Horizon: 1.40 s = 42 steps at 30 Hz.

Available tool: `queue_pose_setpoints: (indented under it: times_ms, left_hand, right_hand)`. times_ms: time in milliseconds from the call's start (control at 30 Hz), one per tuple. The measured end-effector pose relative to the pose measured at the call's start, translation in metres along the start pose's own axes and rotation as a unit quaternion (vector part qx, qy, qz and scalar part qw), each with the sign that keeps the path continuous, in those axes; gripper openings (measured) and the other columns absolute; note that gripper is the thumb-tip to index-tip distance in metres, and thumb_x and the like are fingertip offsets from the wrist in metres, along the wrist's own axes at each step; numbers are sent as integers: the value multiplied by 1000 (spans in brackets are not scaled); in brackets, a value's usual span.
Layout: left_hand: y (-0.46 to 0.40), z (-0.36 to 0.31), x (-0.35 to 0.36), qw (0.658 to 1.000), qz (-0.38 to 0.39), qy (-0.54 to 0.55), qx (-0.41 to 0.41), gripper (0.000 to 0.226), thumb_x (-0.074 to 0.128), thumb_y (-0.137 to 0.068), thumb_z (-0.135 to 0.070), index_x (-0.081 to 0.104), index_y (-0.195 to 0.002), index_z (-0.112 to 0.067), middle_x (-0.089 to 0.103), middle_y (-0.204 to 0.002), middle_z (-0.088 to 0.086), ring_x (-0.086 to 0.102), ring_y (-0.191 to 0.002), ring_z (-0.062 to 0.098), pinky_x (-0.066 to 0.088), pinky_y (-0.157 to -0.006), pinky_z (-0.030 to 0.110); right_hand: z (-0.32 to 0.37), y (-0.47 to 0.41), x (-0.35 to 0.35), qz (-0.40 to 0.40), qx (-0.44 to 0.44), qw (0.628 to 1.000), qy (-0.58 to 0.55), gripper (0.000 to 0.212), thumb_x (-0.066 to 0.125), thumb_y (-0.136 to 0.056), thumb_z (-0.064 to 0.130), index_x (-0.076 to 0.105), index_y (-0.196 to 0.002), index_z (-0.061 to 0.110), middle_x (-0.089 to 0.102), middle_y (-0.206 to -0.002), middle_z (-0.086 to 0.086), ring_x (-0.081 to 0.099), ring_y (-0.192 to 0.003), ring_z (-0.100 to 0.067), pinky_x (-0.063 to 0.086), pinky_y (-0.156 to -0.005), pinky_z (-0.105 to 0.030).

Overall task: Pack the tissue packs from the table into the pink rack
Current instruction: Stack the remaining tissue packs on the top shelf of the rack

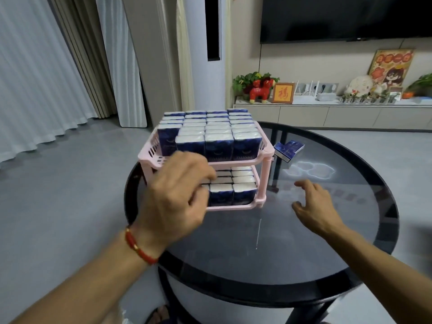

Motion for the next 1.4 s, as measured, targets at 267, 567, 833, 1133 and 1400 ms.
queue_pose_setpoints:
  times_ms: [267, 567, 833, 1133, 1400]
  left_hand:
    - [42, -70, 192, 939, 276, 207, 0, 31, 57, -75, 4, 69, -101, -7, 60, -111, 7, 59, -101, 25, 53, -87, 41]
    - [64, -39, 259, 912, 273, 225, -209, 31, 52, -90, -6, 63, -116, -19, 50, -120, -11, 53, -106, 5, 51, -93, 31]
    - [65, -41, 260, 905, 279, 232, -221, 31, 50, -89, -14, 64, -116, -18, 53, -118, -9, 51, -105, 5, 50, -93, 29]
    - [70, -41, 267, 722, 229, 425, -496, 51, 55, -97, -55, 50, -143, -33, 73, -112, -7, 72, -96, 8, 60, -92, 41]
    - [70, -40, 269, 690, 138, 490, -514, 15, 49, -107, -25, 50, -121, -31, 64, -117, 2, 77, -86, 17, 65, -67, 36]
  right_hand:
    - [3, -73, -4, 18, -42, 996, 73, 81, 67, -93, 36, 22, -159, 26, 34, -159, -12, 57, -123, -37, 51, -97, -48]
    - [2, -159, 24, -7, -65, 982, 180, 66, 52, -95, 39, 28, -155, 27, 20, -166, 1, 31, -143, -36, 35, -109, -54]
    - [-9, -100, -8, -58, -84, 980, 172, 29, 58, -95, 34, 49, -119, 21, 54, -119, -10, 53, -111, -31, 38, -101, -47]
    - [3, 35, -45, 0, -86, 984, -155, 43, 78, -78, 56, 55, -105, 32, 60, -97, 5, 59, -81, -5, 51, -68, -19]
    - [-27, -43, -21, 7, -14, 977, -213, 38, 53, -90, 35, 59, -124, 19, 59, -127, -4, 59, -107, -16, 52, -90, -32]
Point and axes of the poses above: each hand's wrist, its own y-axis away from the middle knuckle, its own x-axis out of the palm, z = x × y, the point moved 8 cm from there along -y, towards the middle knuckle
